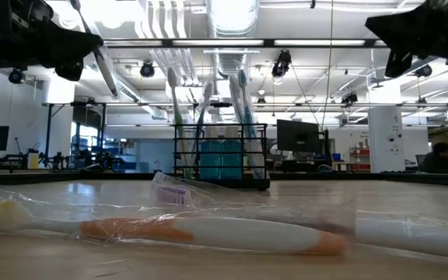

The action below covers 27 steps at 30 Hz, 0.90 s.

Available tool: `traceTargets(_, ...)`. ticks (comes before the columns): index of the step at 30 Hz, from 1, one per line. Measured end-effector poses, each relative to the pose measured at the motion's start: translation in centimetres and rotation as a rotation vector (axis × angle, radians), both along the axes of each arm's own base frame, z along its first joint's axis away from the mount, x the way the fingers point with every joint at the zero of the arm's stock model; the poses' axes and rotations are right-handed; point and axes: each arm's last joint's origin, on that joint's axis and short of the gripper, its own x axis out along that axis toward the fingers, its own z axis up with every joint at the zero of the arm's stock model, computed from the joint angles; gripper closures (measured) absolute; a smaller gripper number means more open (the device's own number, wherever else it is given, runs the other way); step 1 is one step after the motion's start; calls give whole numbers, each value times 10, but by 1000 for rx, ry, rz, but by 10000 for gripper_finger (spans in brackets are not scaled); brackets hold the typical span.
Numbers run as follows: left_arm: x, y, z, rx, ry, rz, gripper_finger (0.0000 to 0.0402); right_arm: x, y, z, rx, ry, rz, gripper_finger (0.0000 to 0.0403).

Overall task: Pick & Place toothbrushing station
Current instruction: Put the violet toothbrush into the wire organizer

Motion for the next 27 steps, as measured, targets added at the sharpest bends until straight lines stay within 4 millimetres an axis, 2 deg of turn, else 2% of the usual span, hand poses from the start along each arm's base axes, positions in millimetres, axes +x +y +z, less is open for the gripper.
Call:
traceTargets(15, 1, 2, 1, -29, -11, 11, 379, 1, 0, -8, -4, 77, -7, 394)
traceTargets(23, 19, 7, 13, -48, -115, -14, 379, 6, -1, -13, 9, 134, -48, 394)
traceTargets(27, 30, 8, 19, -69, -144, -117, 379, 7, -1, -14, 15, 145, -46, 394)
